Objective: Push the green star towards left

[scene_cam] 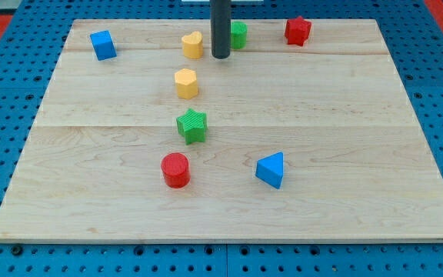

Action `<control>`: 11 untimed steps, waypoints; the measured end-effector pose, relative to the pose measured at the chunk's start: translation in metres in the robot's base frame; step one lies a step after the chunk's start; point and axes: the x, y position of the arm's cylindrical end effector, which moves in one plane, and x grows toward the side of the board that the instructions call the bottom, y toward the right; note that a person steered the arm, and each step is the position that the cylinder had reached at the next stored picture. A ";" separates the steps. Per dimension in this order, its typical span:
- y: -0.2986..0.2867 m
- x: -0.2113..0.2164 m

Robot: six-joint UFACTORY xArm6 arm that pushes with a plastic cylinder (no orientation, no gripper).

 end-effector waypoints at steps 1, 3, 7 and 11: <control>0.000 0.003; 0.000 0.048; -0.066 0.167; -0.099 0.167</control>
